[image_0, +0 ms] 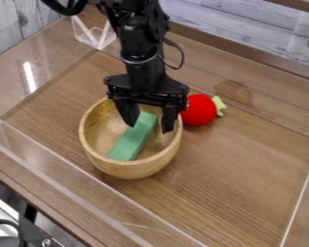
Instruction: Remove the green stick from the brown bowl and put it on the table
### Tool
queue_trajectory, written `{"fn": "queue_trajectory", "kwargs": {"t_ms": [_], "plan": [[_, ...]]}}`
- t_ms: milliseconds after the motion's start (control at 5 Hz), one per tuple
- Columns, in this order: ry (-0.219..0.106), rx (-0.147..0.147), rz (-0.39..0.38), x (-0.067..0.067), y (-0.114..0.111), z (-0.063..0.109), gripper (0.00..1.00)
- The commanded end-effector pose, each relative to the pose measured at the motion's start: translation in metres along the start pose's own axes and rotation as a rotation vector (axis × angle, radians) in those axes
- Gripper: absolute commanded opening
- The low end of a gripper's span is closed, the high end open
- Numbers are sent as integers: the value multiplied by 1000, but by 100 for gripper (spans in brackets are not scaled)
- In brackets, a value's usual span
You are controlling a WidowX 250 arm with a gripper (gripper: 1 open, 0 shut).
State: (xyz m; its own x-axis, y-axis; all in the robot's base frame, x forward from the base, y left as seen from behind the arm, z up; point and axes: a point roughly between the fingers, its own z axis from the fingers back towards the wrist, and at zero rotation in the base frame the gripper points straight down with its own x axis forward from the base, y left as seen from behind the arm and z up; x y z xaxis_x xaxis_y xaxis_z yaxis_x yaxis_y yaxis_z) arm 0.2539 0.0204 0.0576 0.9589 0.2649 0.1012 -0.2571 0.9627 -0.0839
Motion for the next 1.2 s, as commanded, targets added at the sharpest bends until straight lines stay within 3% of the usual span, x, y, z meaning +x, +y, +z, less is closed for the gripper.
{"fn": "queue_trajectory", "kwargs": {"t_ms": [0, 200, 400, 600, 1000], "plan": [[-22, 1, -3, 5, 0, 4, 100], [-26, 1, -6, 5, -1, 5, 100], [-23, 5, -4, 5, -1, 2, 0], [-23, 10, -5, 5, -1, 2, 0], [-92, 27, -34, 12, -21, 44, 0]]}}
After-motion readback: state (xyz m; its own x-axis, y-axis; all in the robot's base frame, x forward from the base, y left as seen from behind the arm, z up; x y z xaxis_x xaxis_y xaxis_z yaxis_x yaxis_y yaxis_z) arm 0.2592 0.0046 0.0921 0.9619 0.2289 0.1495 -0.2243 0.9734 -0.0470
